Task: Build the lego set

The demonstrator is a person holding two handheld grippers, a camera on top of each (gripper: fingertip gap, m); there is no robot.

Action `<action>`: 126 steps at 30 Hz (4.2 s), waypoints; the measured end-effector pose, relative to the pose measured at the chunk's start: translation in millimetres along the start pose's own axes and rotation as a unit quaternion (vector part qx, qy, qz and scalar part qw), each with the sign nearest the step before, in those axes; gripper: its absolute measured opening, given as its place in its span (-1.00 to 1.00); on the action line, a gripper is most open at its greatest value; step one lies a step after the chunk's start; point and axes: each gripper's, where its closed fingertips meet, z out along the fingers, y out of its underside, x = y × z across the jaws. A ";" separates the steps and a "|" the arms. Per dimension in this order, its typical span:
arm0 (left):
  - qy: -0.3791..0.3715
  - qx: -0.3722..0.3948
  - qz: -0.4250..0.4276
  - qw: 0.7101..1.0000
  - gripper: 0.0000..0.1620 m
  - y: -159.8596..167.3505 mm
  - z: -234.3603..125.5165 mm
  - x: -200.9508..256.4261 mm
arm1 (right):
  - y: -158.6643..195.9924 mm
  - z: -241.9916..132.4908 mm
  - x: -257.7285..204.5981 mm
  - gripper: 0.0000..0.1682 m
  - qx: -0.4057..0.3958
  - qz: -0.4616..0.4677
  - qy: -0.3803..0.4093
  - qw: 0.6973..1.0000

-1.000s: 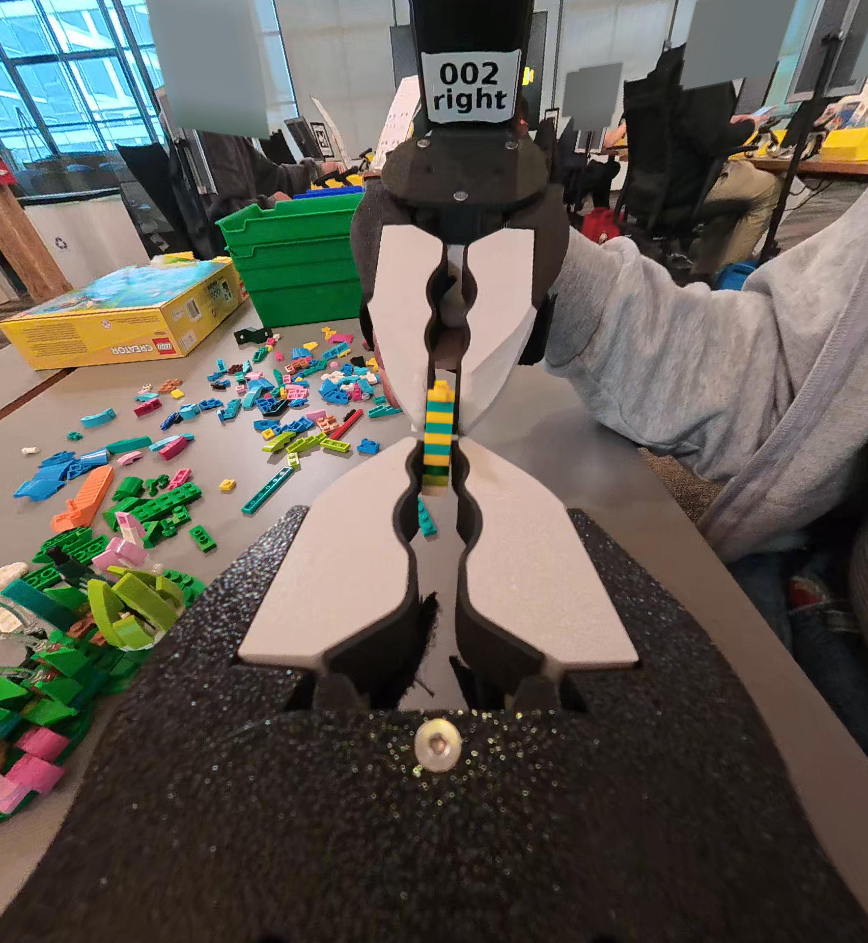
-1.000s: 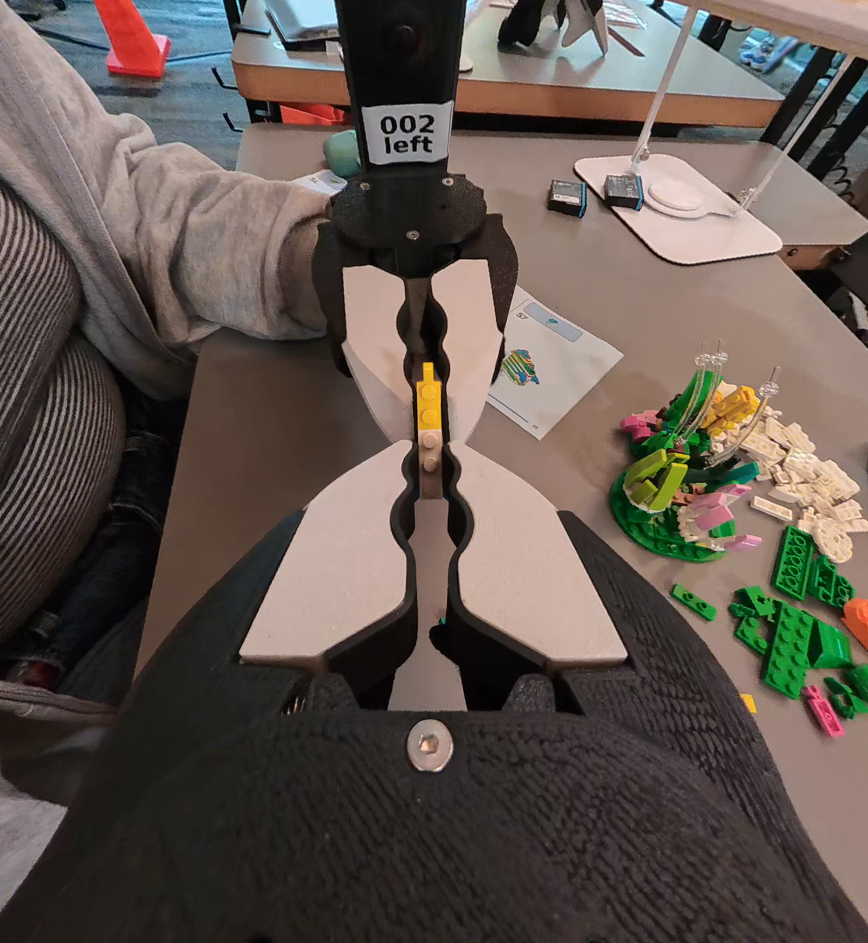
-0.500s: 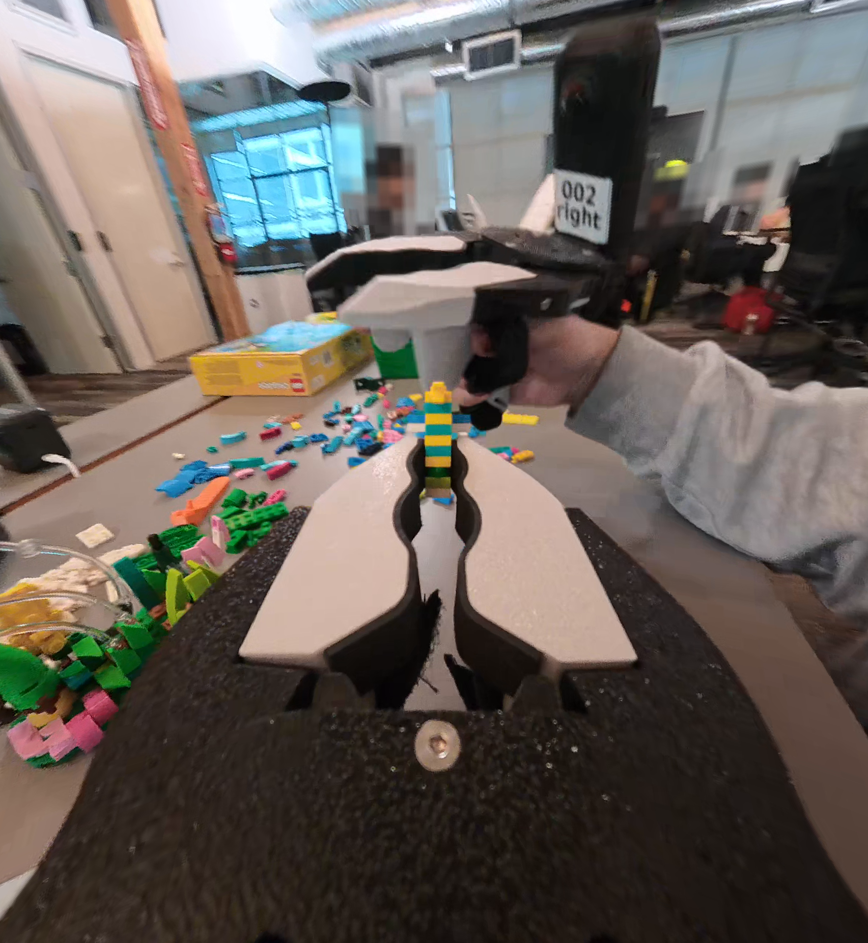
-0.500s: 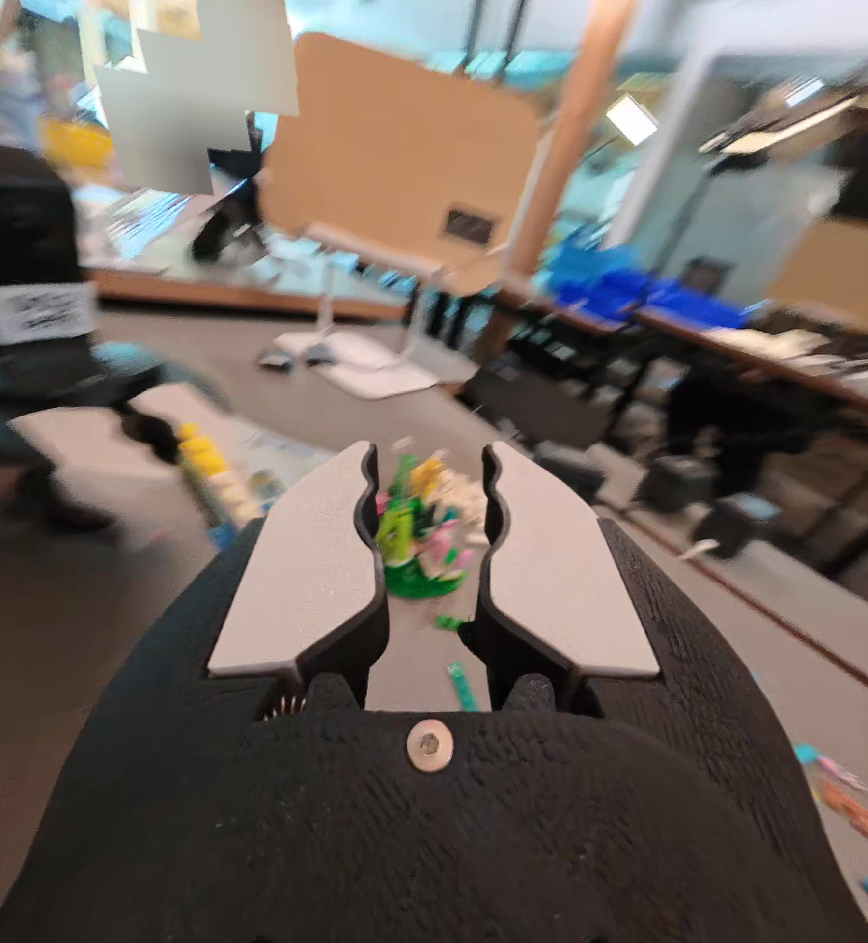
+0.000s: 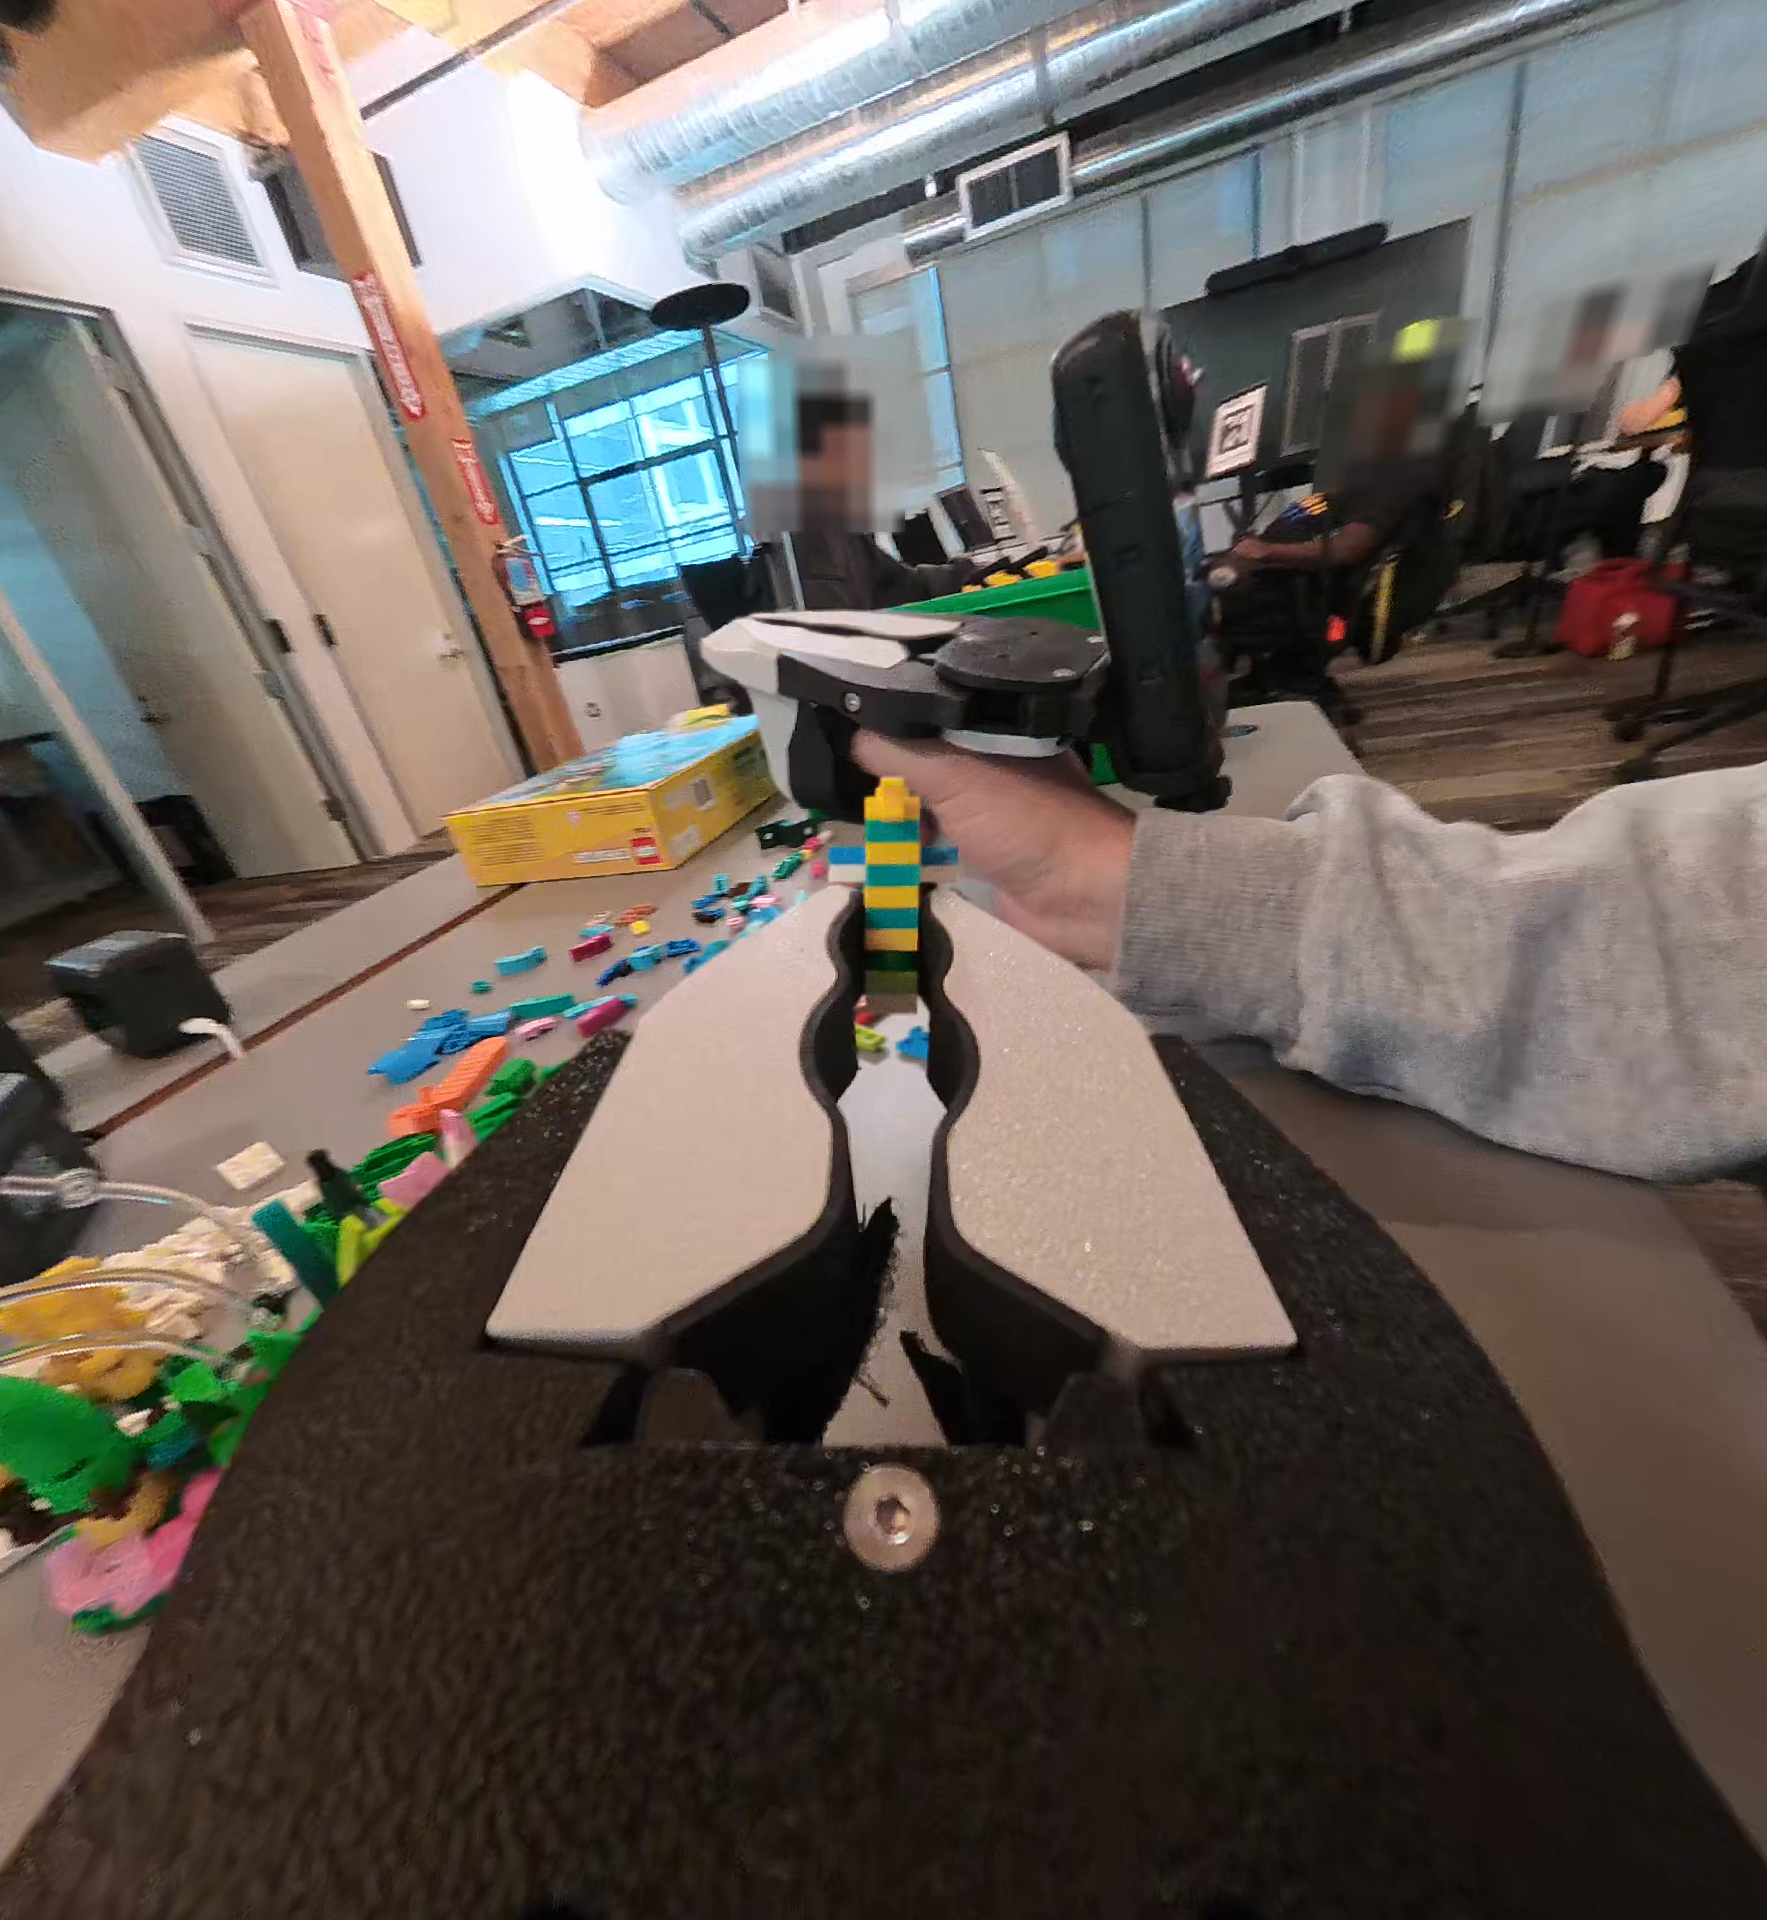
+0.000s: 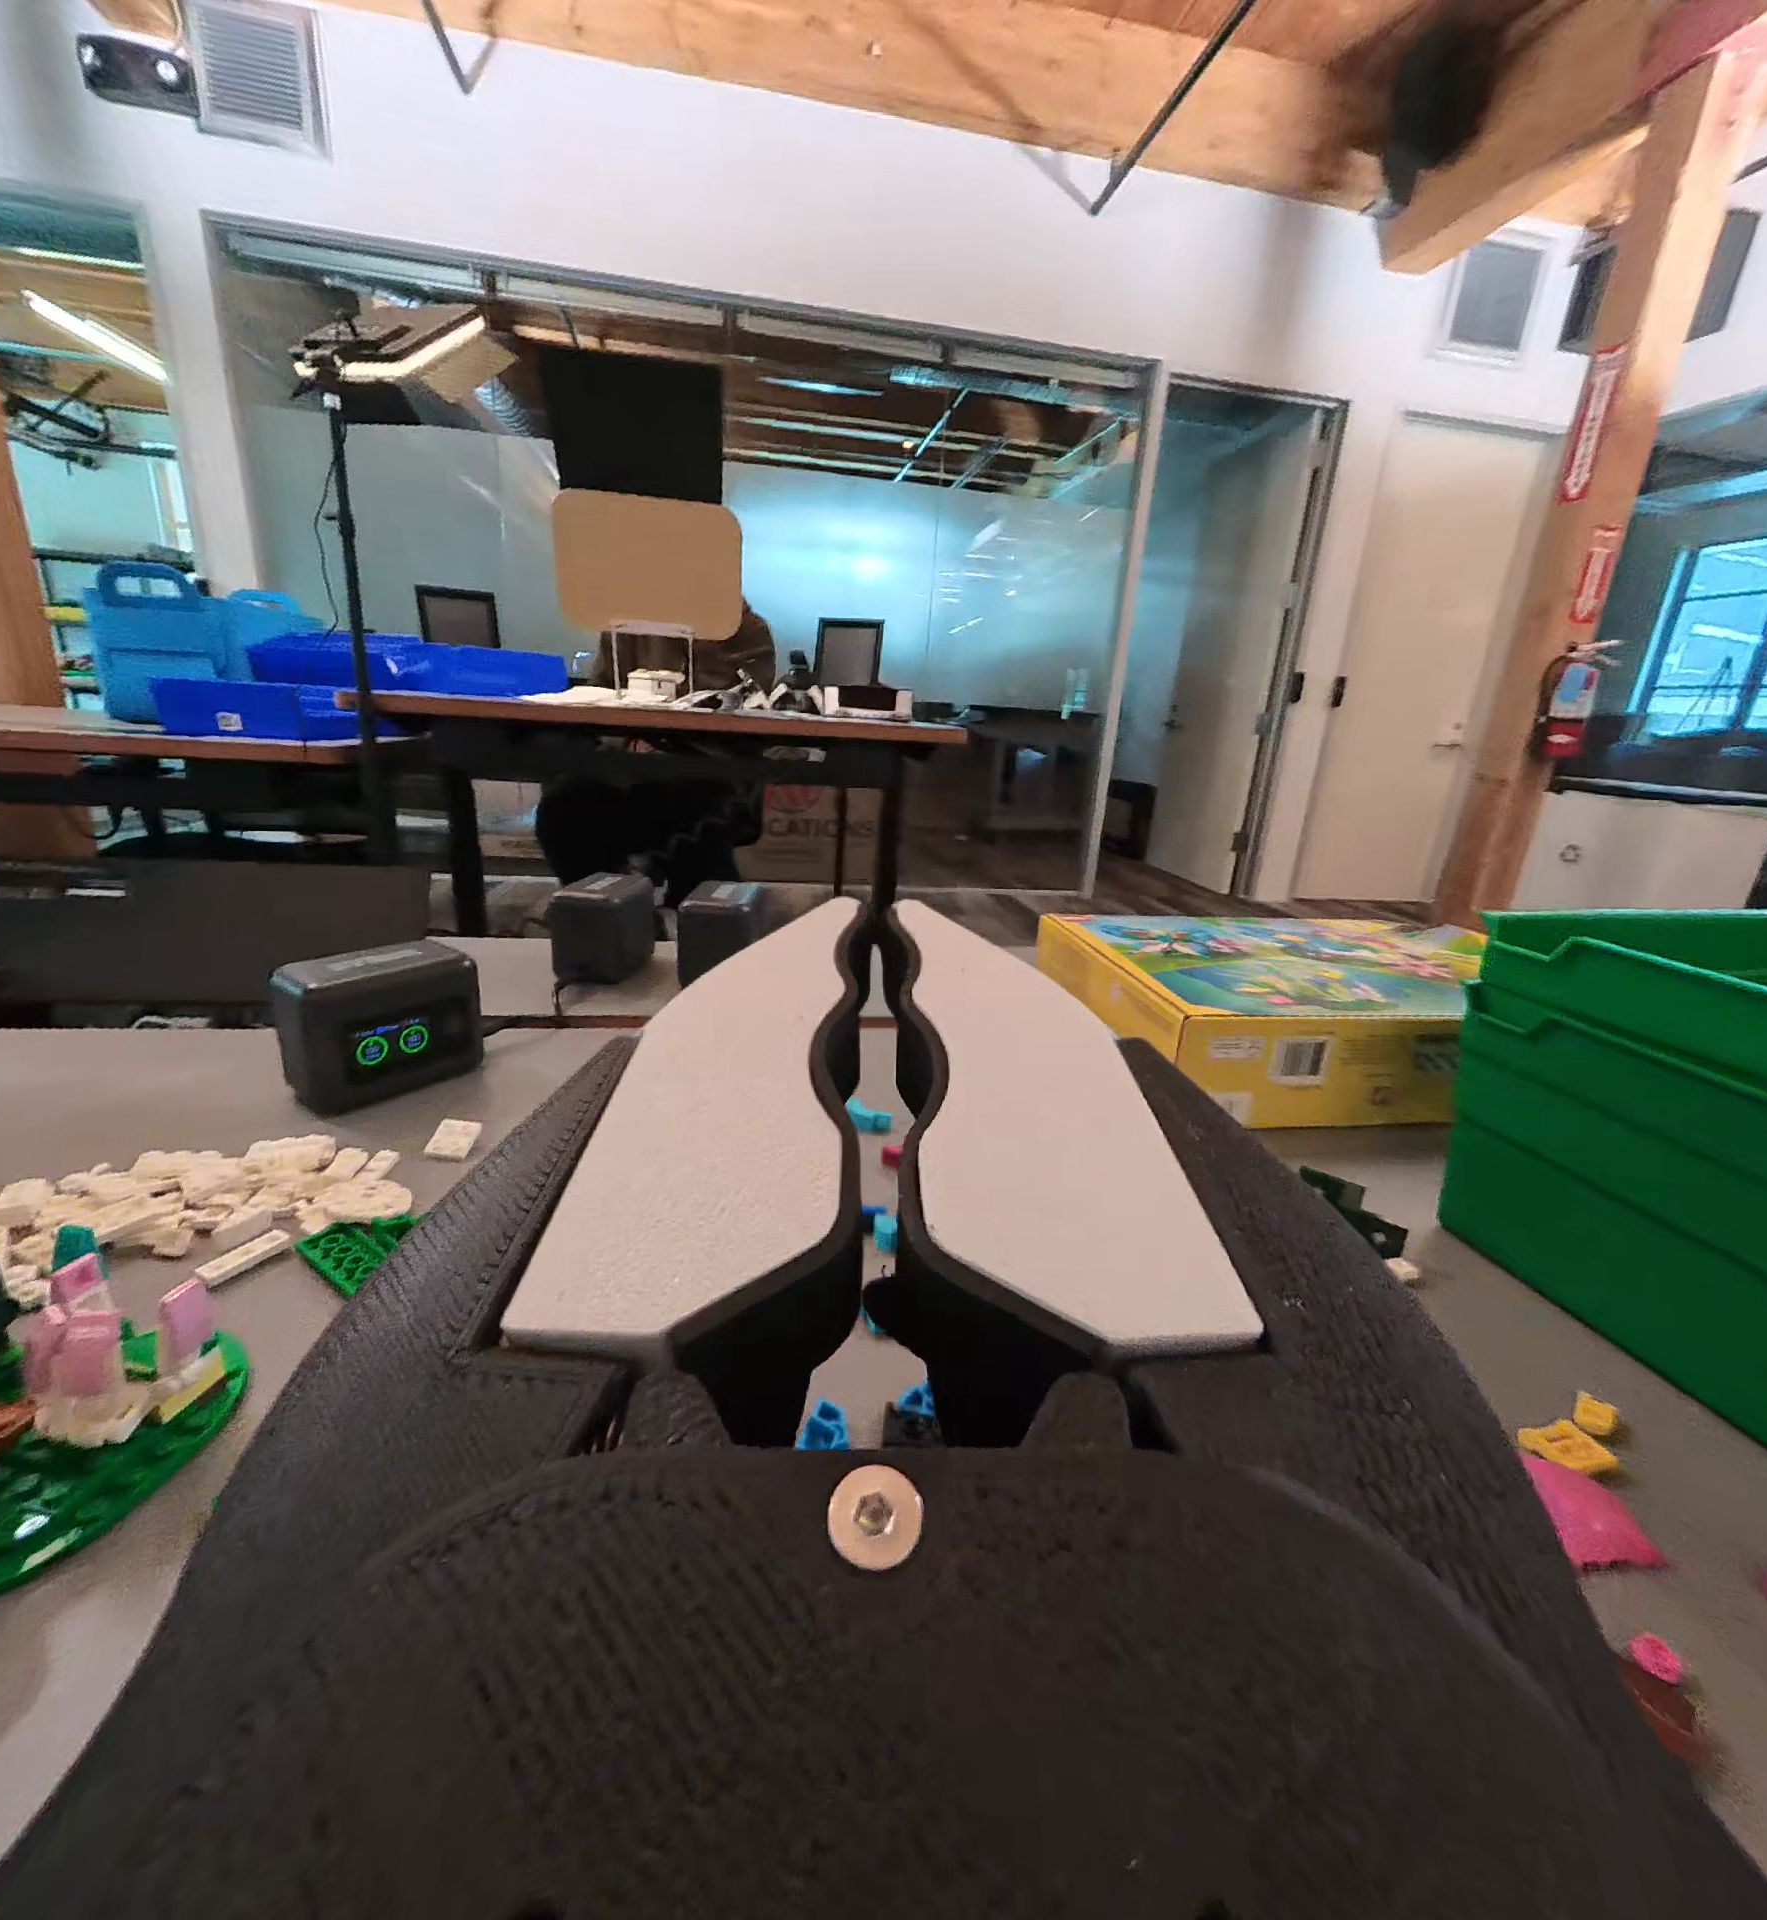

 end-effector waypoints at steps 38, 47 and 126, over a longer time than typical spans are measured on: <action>-0.003 -0.002 0.003 1.000 -0.90 3.0 2.5 0.6 | 1.5 -6.5 -52.4 -1.00 0.028 -0.065 -0.093 0.993; -0.002 -0.003 0.007 1.000 -0.90 3.3 2.9 1.1 | 4.2 -5.3 -51.5 -1.00 0.022 -0.058 -0.094 0.994; -0.091 0.008 -0.019 0.996 -0.90 3.3 -7.6 -34.8 | 39.6 -34.7 16.2 -0.97 -0.238 -0.182 -0.277 0.913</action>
